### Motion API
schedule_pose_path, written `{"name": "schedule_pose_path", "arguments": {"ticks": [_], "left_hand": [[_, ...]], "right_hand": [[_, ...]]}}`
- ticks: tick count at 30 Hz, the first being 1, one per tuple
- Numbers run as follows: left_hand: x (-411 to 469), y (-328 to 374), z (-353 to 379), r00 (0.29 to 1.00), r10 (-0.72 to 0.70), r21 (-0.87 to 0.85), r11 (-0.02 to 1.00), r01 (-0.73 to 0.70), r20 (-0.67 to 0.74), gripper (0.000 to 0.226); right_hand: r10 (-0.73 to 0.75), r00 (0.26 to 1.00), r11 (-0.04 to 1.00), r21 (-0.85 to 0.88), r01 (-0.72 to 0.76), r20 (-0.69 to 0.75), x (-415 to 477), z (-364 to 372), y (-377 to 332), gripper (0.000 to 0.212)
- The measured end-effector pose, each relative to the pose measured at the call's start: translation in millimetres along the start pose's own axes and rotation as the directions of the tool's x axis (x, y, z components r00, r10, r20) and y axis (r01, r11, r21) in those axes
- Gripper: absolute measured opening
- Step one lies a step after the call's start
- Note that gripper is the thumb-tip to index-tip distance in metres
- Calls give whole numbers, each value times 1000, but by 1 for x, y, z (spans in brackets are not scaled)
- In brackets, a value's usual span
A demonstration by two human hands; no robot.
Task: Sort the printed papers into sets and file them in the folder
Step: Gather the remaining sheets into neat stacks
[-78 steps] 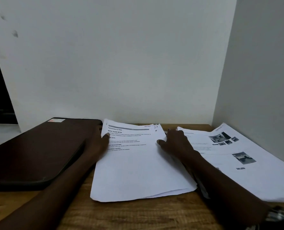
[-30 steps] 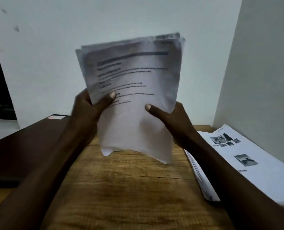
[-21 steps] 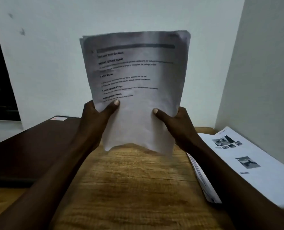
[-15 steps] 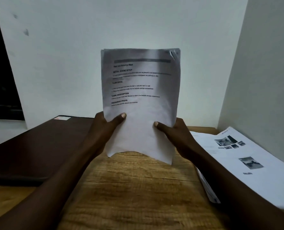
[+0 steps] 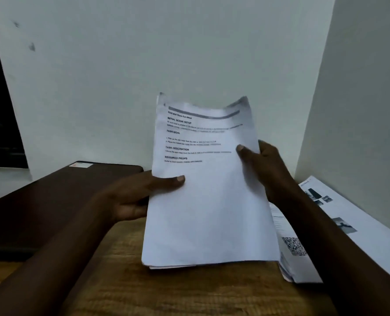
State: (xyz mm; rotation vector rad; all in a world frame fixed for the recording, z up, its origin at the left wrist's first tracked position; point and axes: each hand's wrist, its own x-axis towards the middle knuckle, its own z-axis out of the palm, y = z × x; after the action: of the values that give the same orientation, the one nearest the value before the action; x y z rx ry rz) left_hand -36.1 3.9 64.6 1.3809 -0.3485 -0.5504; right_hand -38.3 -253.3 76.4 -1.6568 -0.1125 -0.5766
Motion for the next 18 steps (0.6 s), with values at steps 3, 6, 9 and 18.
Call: {"name": "schedule_pose_path", "arguments": {"ticks": [3,6,9,18], "left_hand": [[3,1,-7,999,-3,-29,1000,2,-33,35],[13,-3,-21,985,36,-116,992,-56,-167,35],[21,-12,-35,962,45,-153,984,-89,-270,37],[27,-36,-38,941,108,-121,981,-153,-321,29]], "right_hand": [[194,977,979,48,-199,88,-2,0,14,11],[354,924,933,9,-360,146,-7,9,34,24],[457,865,889,-79,-451,206,-14,21,45,31],[278,954,960,-62,-273,111,-12,22,58,9]]}}
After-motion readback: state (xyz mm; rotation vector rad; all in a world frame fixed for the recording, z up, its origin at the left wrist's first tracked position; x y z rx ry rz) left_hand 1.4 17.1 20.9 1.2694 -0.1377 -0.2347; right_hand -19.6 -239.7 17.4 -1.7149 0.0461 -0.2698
